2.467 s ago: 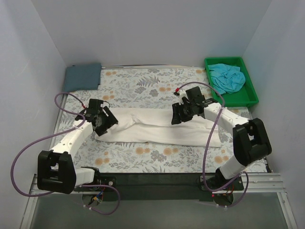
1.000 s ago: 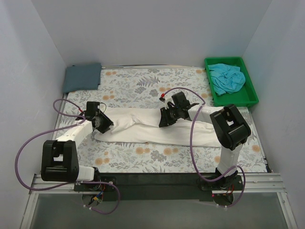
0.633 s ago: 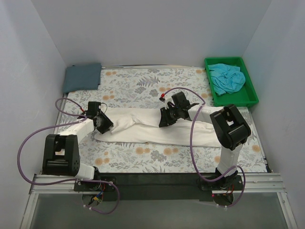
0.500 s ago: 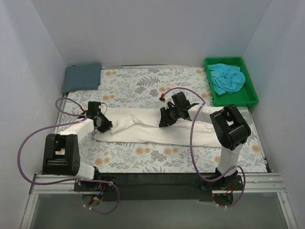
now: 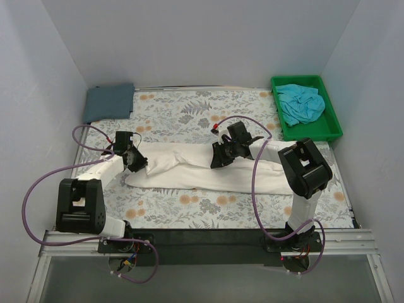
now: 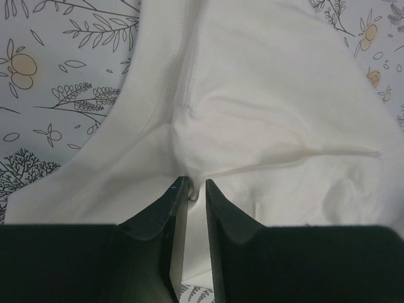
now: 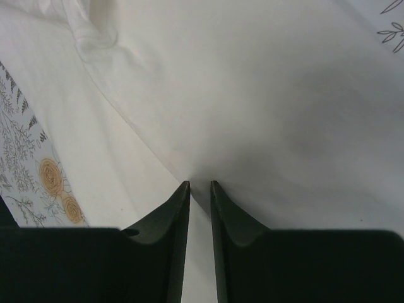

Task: Fold and stack the t-shirts
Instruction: Fold the tshirt

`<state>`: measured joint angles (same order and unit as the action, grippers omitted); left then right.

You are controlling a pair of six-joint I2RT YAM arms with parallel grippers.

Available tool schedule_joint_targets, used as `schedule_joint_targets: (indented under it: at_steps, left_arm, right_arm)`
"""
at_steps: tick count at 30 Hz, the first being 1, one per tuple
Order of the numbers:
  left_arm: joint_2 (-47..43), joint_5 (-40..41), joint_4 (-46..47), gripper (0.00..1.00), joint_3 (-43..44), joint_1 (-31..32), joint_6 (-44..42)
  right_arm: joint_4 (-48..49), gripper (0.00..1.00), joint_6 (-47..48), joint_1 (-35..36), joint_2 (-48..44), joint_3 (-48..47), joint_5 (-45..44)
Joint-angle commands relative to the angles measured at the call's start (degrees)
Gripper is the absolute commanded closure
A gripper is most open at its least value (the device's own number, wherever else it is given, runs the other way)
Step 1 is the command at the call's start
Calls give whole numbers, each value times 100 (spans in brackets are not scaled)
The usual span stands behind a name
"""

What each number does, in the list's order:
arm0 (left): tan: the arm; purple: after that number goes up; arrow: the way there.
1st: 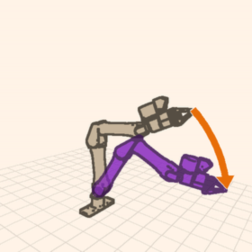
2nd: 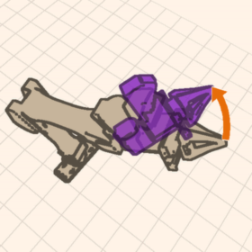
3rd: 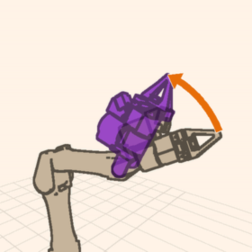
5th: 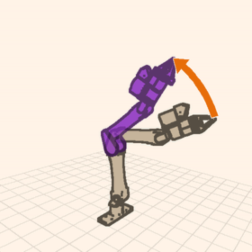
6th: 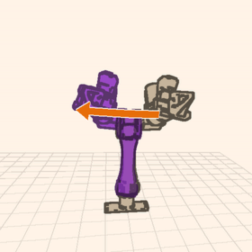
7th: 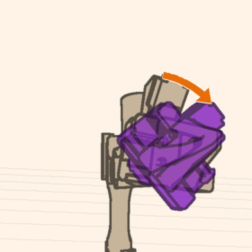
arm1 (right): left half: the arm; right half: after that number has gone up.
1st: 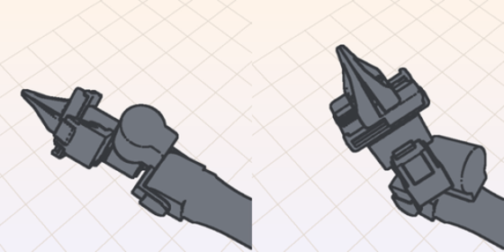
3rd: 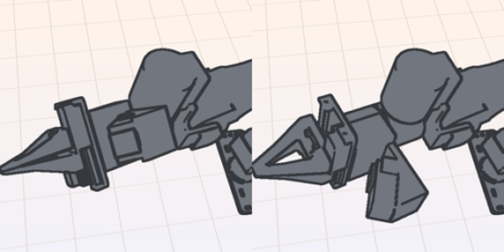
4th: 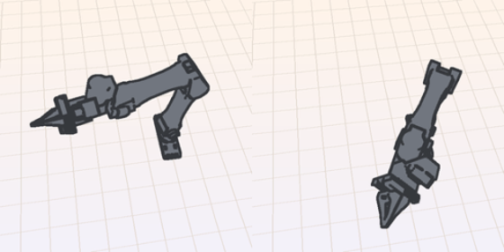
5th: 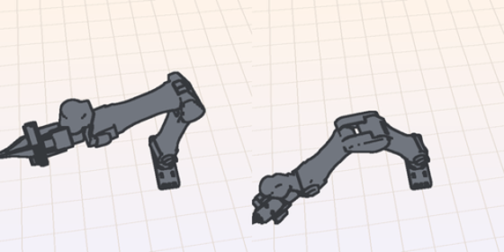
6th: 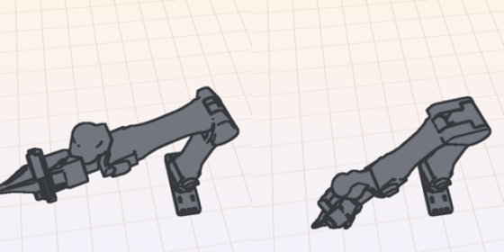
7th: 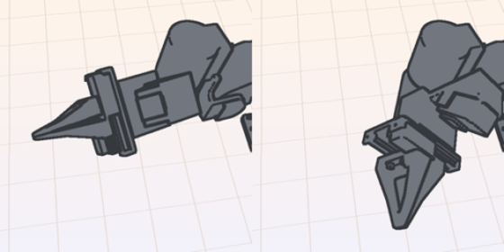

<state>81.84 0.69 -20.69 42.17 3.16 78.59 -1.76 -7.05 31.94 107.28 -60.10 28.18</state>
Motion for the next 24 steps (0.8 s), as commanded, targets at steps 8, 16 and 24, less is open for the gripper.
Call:
schedule_joint_targets:
  at_steps: [8, 16, 24]
  left_arm:
    - [-160, -16, -120, 80, 177, -17, -160]
    - [-327, -60, -252, 76, 186, 0, -124]
    - [-187, -60, -260, 76, 195, 62, -177]
  right_arm:
    - [-527, 76, 186, 49, 3, 103, -234]
    - [-545, 76, 186, 49, -6, 130, -252]
    - [-545, 76, 178, 49, 12, 95, -243]
